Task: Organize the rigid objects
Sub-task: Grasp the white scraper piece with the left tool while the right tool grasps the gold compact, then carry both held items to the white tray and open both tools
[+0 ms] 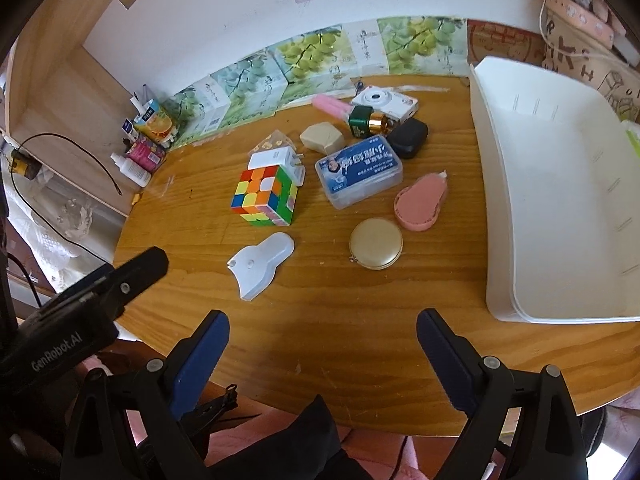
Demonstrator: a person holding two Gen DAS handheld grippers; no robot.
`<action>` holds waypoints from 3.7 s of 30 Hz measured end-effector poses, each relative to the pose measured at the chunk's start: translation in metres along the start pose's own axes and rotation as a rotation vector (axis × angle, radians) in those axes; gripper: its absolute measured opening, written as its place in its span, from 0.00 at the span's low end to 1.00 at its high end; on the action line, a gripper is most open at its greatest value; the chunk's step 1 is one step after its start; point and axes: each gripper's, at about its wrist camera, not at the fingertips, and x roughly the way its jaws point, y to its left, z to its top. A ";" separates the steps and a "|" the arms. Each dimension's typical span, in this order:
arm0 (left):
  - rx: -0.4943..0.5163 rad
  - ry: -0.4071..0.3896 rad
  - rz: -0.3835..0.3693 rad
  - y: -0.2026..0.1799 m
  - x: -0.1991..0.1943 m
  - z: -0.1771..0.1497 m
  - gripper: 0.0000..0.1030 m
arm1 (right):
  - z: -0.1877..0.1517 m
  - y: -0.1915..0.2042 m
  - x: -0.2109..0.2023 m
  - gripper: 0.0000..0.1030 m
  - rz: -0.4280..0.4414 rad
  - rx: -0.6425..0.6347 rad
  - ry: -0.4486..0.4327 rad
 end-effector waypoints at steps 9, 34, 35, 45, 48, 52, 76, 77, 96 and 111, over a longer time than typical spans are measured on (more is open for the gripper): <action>0.008 0.175 0.014 -0.002 0.047 0.009 0.96 | 0.008 -0.011 0.026 0.92 -0.002 0.053 0.097; 0.085 0.666 0.005 -0.010 0.179 0.030 0.92 | 0.056 -0.047 0.133 0.66 -0.193 0.284 0.343; 0.085 0.676 0.002 -0.010 0.181 0.030 0.92 | 0.057 -0.047 0.135 0.65 -0.198 0.285 0.348; 0.133 0.676 0.032 -0.024 0.190 0.045 0.82 | 0.076 -0.036 0.146 0.55 -0.284 0.201 0.331; 0.143 0.651 0.037 -0.028 0.184 0.053 0.70 | 0.078 -0.036 0.147 0.53 -0.296 0.182 0.331; 0.142 0.626 0.031 -0.035 0.177 0.061 0.59 | 0.080 -0.030 0.146 0.53 -0.298 0.172 0.328; 0.208 0.389 -0.043 -0.068 0.053 0.087 0.59 | 0.032 0.010 0.035 0.53 -0.319 -0.022 0.120; 0.215 0.371 -0.049 -0.072 0.044 0.089 0.59 | 0.031 0.012 0.027 0.53 -0.320 -0.030 0.101; 0.349 0.073 -0.169 -0.143 -0.020 0.090 0.59 | 0.040 -0.015 -0.090 0.53 -0.379 -0.040 -0.235; 0.419 0.069 -0.244 -0.234 -0.021 0.089 0.59 | 0.038 -0.092 -0.137 0.53 -0.442 0.020 -0.310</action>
